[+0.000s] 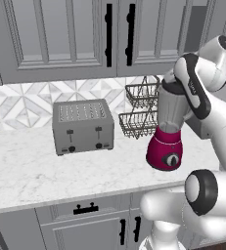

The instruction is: Close the lid blender by securely placing the lid on top.

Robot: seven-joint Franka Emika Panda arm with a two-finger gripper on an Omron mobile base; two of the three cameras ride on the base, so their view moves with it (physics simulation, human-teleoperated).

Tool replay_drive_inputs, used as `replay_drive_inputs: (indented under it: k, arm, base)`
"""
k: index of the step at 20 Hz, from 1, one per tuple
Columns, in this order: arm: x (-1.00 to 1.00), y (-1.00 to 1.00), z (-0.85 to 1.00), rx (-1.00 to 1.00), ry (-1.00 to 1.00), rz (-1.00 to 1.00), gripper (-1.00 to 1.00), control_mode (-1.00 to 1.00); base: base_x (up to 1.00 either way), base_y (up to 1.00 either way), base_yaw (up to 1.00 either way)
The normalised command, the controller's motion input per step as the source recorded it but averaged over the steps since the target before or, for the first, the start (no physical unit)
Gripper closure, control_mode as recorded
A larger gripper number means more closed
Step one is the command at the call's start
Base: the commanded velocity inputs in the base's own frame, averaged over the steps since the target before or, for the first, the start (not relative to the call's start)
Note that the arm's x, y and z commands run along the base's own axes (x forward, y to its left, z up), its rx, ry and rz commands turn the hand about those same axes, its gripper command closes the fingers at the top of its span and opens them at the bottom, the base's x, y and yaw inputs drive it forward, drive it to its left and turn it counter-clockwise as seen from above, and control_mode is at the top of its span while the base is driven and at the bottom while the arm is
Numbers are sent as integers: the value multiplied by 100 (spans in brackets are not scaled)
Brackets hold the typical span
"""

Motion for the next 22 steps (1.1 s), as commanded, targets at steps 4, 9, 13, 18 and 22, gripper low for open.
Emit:
replay_drive_inputs:
  k: [4, 9, 13, 18, 22]
  arm:
    - [-15, 0, 28, 0, 9, 0, 100, -100]
    - [-5, 0, 5, -1, 10, -2, 100, -100]
    - [0, 0, 0, -1, 4, -1, 100, -100]
    - [4, 0, -6, 0, 0, 0, 100, -100]
    - [12, 0, -2, 0, 0, 0, 100, -100]
  base:
    - [0, 0, 0]
    - [0, 0, 0]
    - [0, 0, 0]
    - [0, 0, 0]
    - [0, 0, 0]
